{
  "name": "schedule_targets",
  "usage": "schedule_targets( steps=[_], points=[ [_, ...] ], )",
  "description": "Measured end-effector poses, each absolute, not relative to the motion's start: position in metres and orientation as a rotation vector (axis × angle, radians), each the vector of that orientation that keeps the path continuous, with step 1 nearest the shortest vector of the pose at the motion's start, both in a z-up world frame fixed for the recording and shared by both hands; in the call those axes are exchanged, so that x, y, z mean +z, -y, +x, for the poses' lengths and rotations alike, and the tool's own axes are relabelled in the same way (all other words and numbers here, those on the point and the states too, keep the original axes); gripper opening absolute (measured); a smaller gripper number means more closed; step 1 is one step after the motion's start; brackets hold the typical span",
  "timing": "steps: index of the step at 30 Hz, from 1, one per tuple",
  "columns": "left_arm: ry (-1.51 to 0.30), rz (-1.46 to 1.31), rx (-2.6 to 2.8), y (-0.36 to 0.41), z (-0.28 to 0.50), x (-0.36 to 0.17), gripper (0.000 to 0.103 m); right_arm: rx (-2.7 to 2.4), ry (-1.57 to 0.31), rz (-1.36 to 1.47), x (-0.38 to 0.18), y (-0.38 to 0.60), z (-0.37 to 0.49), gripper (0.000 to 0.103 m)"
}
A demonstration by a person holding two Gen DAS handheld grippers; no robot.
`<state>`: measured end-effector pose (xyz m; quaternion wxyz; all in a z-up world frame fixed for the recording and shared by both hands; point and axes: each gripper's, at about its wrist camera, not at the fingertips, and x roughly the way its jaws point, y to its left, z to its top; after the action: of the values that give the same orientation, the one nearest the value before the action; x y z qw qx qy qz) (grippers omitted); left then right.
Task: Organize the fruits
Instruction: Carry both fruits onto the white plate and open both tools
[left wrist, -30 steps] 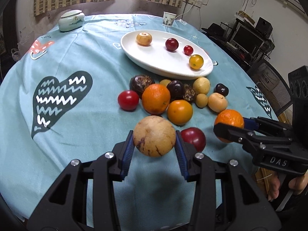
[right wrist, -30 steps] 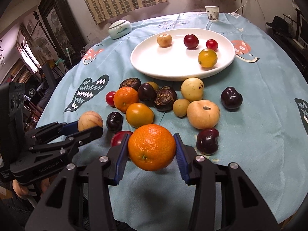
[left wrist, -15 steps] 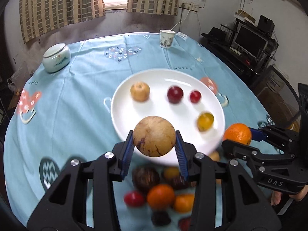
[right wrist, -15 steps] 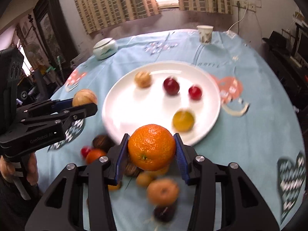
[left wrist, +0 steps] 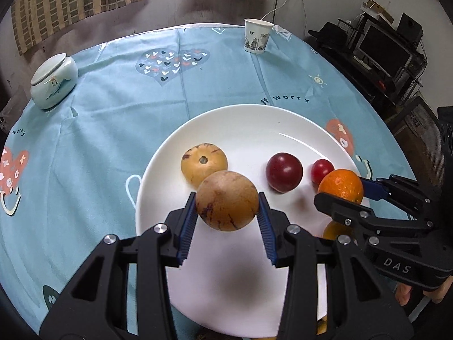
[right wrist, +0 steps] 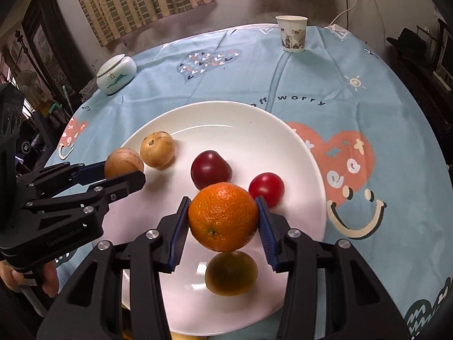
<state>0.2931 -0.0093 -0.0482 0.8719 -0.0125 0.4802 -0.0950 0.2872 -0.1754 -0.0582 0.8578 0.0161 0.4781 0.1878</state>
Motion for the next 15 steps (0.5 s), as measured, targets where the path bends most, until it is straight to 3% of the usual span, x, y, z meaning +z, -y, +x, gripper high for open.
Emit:
schedule_targets(
  steps=[5, 7, 9, 15],
  points=[
    [-1.016, -0.016, -0.187, 0.012, 0.300, -0.053, 0.043, 0.393, -1.009, 0.026, -0.062, 0.172, 0.294, 0.047],
    [-1.007, -0.020, -0.178, 0.010, 0.301, -0.052, 0.049, 0.384, -1.006, 0.022, -0.061, 0.171, 0.295, 0.055],
    [-0.974, -0.018, -0.160, 0.006, 0.298, -0.043, 0.059, 0.356, -0.966, 0.019, -0.054, 0.173, 0.292, 0.068],
    [-0.891, -0.046, -0.148, -0.012, 0.264, -0.004, 0.066, 0.340, -0.896, 0.005, -0.021, 0.185, 0.267, 0.069]
  ],
)
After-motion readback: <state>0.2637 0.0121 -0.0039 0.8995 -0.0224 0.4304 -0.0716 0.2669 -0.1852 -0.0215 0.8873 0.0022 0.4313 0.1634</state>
